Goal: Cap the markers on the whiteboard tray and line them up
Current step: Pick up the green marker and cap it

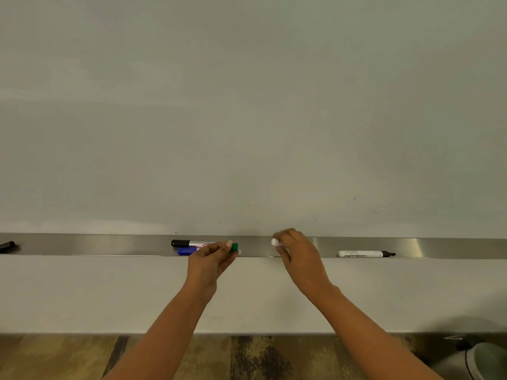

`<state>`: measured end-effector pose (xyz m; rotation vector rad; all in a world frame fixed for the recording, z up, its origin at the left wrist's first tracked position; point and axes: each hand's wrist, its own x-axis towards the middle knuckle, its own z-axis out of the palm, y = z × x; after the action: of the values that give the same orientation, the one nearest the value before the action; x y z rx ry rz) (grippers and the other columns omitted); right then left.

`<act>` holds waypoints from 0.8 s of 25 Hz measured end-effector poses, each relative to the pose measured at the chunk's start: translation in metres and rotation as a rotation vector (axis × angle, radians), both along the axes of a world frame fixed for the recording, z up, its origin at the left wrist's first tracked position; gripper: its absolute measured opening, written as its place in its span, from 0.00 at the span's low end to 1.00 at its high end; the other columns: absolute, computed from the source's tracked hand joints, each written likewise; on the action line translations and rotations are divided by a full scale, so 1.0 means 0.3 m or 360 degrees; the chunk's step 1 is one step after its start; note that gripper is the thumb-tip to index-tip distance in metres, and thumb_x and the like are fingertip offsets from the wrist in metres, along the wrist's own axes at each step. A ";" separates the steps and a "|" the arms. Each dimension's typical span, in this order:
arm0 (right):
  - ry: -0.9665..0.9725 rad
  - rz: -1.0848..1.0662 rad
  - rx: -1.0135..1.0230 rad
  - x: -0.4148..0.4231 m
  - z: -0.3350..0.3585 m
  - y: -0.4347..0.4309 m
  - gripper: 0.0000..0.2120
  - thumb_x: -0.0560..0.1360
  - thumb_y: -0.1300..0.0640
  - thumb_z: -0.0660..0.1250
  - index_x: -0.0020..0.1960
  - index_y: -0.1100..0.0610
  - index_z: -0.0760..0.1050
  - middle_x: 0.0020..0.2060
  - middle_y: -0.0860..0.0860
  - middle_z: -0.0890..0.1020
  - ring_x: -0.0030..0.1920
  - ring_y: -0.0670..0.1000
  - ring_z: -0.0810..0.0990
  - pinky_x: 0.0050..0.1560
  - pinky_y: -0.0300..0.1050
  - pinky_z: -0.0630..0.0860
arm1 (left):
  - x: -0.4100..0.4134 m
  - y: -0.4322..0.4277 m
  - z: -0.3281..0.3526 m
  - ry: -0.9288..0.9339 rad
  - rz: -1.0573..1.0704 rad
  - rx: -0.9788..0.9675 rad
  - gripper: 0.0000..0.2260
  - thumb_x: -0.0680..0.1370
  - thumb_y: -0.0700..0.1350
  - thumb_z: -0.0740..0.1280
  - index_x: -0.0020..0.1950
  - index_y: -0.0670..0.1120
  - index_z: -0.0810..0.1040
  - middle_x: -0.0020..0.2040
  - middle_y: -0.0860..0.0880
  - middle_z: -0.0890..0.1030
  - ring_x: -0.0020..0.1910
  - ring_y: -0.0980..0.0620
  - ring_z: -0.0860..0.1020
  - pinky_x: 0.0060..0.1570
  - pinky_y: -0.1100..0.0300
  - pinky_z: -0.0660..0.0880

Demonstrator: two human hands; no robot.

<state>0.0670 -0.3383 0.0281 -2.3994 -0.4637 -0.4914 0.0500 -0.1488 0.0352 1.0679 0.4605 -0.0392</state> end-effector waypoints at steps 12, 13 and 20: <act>0.0518 -0.0339 0.2164 -0.031 0.078 0.026 0.06 0.76 0.63 0.63 0.42 0.54 0.71 0.39 0.51 0.75 0.42 0.47 0.77 0.41 0.31 0.80 | -0.013 -0.062 0.006 0.0053 0.0227 -0.0260 0.04 0.75 0.34 0.63 0.42 0.38 0.77 0.42 0.42 0.79 0.41 0.47 0.79 0.36 0.64 0.80; 0.0559 -0.0340 0.2210 -0.031 0.074 0.025 0.05 0.75 0.63 0.63 0.42 0.55 0.71 0.39 0.52 0.74 0.41 0.47 0.77 0.41 0.31 0.80 | -0.014 -0.066 0.005 0.0053 0.0229 -0.0259 0.04 0.75 0.34 0.63 0.42 0.38 0.77 0.42 0.42 0.79 0.41 0.47 0.79 0.36 0.64 0.80; 0.0763 -0.0258 0.2280 -0.038 0.051 0.034 0.05 0.75 0.64 0.62 0.41 0.57 0.71 0.41 0.54 0.73 0.42 0.47 0.77 0.40 0.31 0.80 | -0.022 -0.086 0.003 0.0032 0.0205 -0.0208 0.03 0.74 0.33 0.64 0.43 0.38 0.78 0.41 0.42 0.79 0.41 0.47 0.79 0.36 0.64 0.81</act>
<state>0.0557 -0.3281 0.0436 -1.0708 0.2736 -0.1580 0.0434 -0.1746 0.0361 0.9089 0.5366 0.0336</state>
